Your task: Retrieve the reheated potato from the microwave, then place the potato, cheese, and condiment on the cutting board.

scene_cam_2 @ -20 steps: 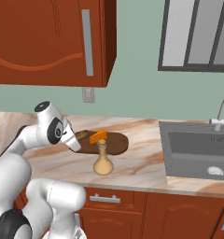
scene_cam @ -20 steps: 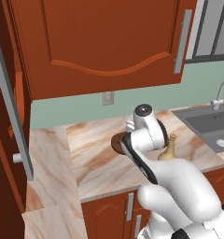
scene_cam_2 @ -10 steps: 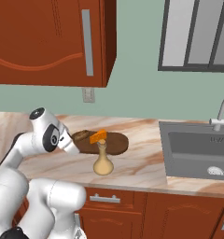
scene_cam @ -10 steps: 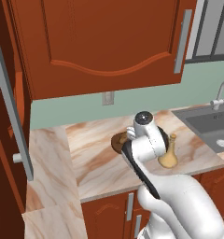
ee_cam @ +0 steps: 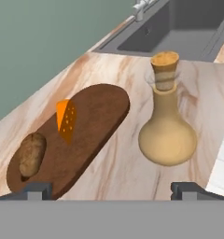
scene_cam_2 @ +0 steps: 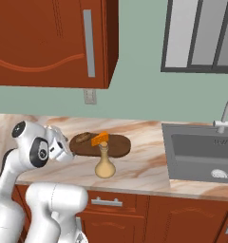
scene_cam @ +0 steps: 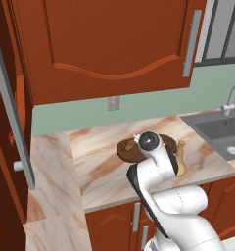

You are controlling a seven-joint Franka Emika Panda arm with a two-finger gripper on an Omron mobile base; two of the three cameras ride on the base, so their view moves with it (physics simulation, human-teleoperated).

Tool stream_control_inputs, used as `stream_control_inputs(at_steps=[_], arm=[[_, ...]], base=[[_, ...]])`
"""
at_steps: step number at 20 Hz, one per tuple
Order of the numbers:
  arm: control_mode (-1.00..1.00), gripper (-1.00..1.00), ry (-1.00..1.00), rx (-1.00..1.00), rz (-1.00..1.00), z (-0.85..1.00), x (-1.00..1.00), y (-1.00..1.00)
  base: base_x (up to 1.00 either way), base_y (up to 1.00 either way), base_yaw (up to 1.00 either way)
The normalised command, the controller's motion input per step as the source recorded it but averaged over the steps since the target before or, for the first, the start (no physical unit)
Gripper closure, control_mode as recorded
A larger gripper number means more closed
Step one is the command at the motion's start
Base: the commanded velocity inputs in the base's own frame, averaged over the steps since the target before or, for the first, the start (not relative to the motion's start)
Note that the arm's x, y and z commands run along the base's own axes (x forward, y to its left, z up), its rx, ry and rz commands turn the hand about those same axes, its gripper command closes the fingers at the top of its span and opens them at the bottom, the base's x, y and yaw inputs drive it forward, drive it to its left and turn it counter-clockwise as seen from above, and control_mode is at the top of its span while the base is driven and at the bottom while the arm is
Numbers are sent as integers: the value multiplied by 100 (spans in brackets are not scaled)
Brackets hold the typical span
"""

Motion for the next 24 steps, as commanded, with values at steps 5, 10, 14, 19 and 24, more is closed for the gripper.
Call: stream_control_inputs(at_steps=[5,10,14,19,24], arm=[[-100,-100,-14,-10,-15,-1,-14,-11],[-100,-100,1,-2,-13,0,-2,-15],[-100,-100,0,-7,-8,0,0,-21],[-100,-100,1,-14,-6,0,0,-15],[-100,-100,1,-15,-5,0,-4,-4]], base=[[0,0,0],[0,0,0],[0,0,0],[0,0,0],[0,0,0]])
